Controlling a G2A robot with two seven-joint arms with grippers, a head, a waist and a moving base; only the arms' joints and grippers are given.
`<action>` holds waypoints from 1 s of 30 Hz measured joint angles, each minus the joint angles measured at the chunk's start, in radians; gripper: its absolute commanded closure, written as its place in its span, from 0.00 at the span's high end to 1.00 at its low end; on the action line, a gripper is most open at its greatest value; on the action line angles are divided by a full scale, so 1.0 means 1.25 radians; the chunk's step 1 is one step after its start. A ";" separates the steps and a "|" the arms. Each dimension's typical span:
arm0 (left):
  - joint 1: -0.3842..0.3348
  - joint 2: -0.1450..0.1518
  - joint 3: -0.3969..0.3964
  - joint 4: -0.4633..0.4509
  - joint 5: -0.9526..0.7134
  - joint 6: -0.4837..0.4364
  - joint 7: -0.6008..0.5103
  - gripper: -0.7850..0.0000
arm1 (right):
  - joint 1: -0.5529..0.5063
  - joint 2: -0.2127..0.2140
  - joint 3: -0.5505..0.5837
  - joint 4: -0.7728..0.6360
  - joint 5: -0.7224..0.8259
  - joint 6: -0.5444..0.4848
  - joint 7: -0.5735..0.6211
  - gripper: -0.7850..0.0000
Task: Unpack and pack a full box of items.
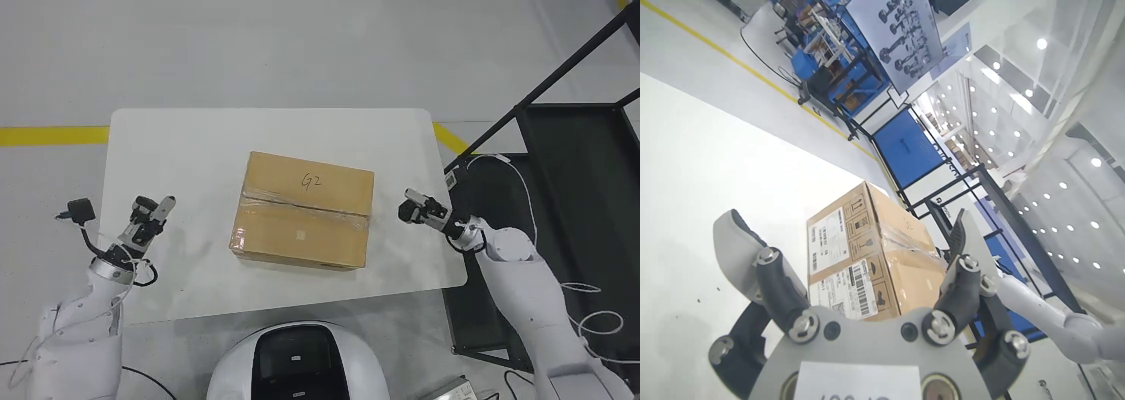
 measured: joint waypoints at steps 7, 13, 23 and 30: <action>-0.051 0.022 -0.015 0.031 -0.062 0.036 -0.168 1.00 | -0.083 0.013 0.049 -0.236 -0.009 0.065 -0.002 1.00; -0.083 0.038 -0.009 0.048 -0.092 0.061 -0.283 1.00 | -0.008 0.001 -0.062 -0.337 -0.065 0.183 0.015 1.00; -0.100 0.057 -0.005 0.056 -0.113 0.081 -0.341 1.00 | 0.103 -0.029 -0.213 -0.313 -0.058 0.266 -0.023 1.00; -0.090 0.059 0.008 0.070 -0.191 0.061 -0.292 1.00 | 0.103 -0.029 -0.213 -0.313 -0.058 0.265 -0.023 1.00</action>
